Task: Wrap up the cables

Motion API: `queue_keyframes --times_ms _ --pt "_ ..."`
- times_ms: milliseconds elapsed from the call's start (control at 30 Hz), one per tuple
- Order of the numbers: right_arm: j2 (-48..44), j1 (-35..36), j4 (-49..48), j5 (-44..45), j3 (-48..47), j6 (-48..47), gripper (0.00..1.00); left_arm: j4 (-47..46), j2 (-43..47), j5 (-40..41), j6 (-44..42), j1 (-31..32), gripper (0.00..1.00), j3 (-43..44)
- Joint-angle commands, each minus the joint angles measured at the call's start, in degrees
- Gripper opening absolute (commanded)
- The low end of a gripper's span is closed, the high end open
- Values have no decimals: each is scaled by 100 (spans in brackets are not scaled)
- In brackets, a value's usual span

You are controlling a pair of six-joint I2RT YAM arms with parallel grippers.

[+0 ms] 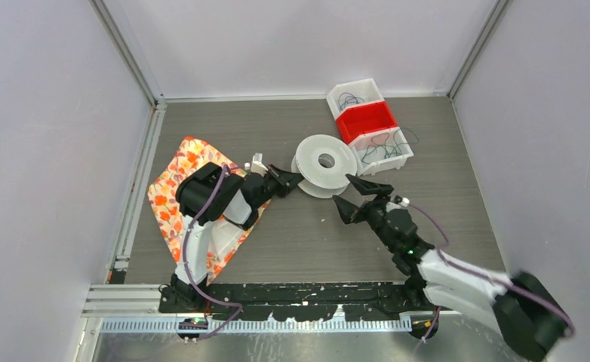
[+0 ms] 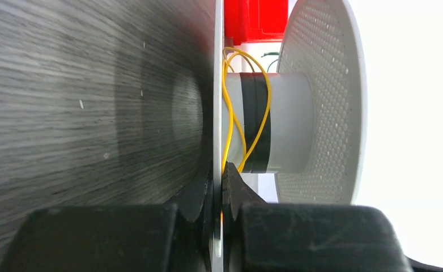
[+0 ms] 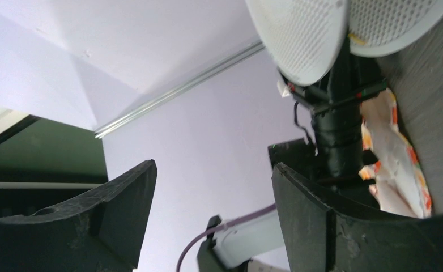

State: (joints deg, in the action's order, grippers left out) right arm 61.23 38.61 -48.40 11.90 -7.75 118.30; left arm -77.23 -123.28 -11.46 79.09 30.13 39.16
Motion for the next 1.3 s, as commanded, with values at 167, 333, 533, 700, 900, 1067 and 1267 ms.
queue_keyframes --times_ms 167,333,533,700,900,1067,1267 --pt "-5880 -34 8899 1994 -1299 -1413 91 -485 34 -74 -79 -425 1 -139" --pt "-5552 -33 11125 3280 -2975 -2476 96 -478 -46 -51 -65 -560 1 -62" --pt "-5510 -33 11527 4009 -3391 -2977 96 -358 -380 -205 161 -937 4 396" --pt "-5651 -34 11515 4234 -3388 -3019 96 -202 -443 -413 378 -1229 40 556" --pt "-5638 -31 11435 4409 -3451 -3105 96 732 196 -859 9 -1545 90 502" --pt "-5587 -27 11237 4454 -3470 -3230 96 2590 1091 -1208 -664 -1885 100 581" --pt "-5475 -31 11098 4472 -3461 -3377 96 4826 2044 -1064 -1892 -2262 100 836"
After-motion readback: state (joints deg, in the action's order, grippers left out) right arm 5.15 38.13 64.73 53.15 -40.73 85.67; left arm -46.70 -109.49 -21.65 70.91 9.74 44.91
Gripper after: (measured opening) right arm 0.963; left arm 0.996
